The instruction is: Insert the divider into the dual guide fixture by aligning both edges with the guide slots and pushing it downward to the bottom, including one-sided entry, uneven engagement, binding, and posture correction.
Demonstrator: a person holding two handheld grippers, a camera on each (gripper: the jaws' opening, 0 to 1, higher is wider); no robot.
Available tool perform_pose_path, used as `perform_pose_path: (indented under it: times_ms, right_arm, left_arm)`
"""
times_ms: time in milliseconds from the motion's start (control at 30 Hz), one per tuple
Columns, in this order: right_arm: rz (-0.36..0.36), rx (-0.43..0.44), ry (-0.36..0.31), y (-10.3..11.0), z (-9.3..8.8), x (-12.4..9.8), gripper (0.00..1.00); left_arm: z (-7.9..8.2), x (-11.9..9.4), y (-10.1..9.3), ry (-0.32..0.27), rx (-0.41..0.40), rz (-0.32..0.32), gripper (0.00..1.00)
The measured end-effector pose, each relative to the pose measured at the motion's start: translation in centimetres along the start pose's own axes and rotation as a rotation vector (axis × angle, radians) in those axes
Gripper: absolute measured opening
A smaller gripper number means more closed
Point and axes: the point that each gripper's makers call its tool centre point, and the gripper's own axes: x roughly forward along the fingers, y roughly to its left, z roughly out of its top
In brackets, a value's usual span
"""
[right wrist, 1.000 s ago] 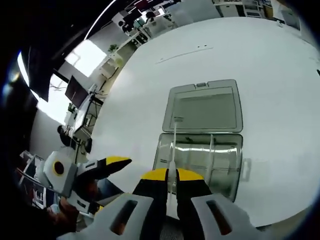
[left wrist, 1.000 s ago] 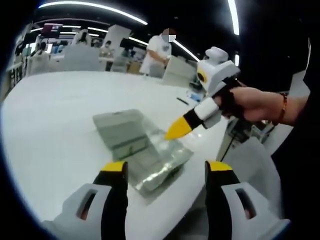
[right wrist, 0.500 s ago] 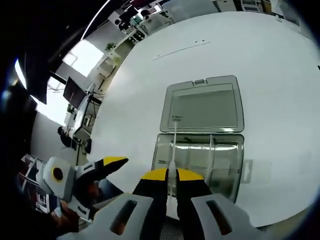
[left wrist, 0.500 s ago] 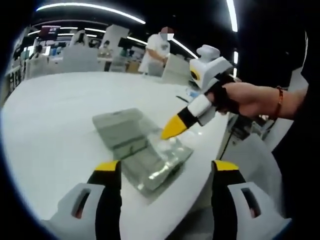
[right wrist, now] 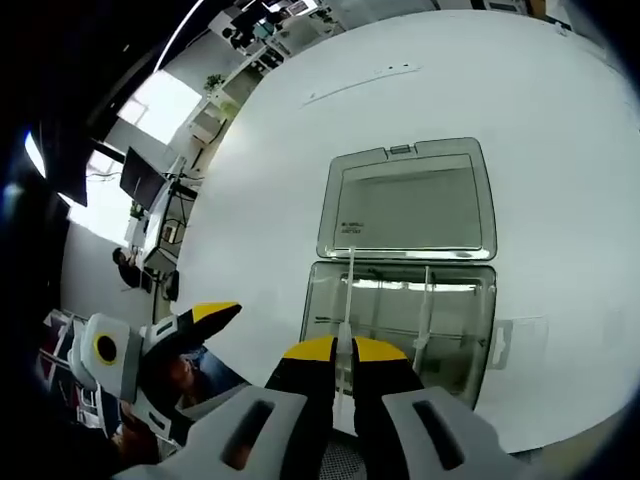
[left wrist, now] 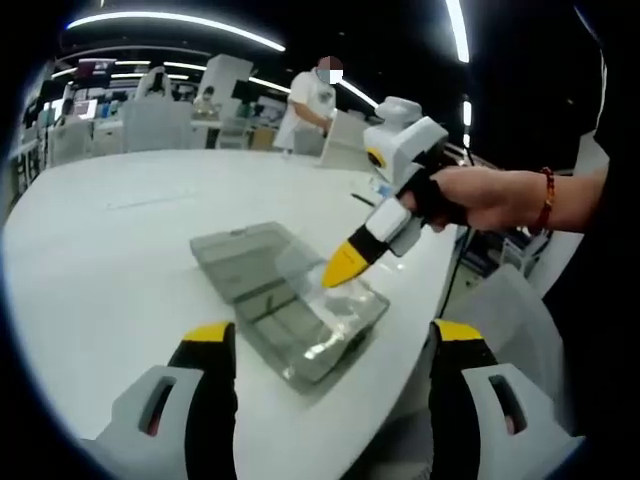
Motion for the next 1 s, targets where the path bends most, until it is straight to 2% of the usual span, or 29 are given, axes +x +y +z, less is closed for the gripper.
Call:
perform_pose_path:
  times_ms: [367,633,1000]
  right_arm:
    - [-0.023,-0.02,0.035,-0.2,-0.6,0.6,0.0]
    - [-0.036,-0.025,0.049,-0.3,-0.6,1.0,0.0]
    - [-0.056,-0.045,0.087,-0.4,-1.0,1.8,0.0]
  left_arm:
    - [-0.1,-0.3,0.4,-0.008,-0.016,0.013,0.78]
    - [-0.2,-0.3,0.5,-0.007,-0.008,0.006,0.84]
    - [-0.2,-0.4,0.8,-0.015,-0.02,0.005,0.83]
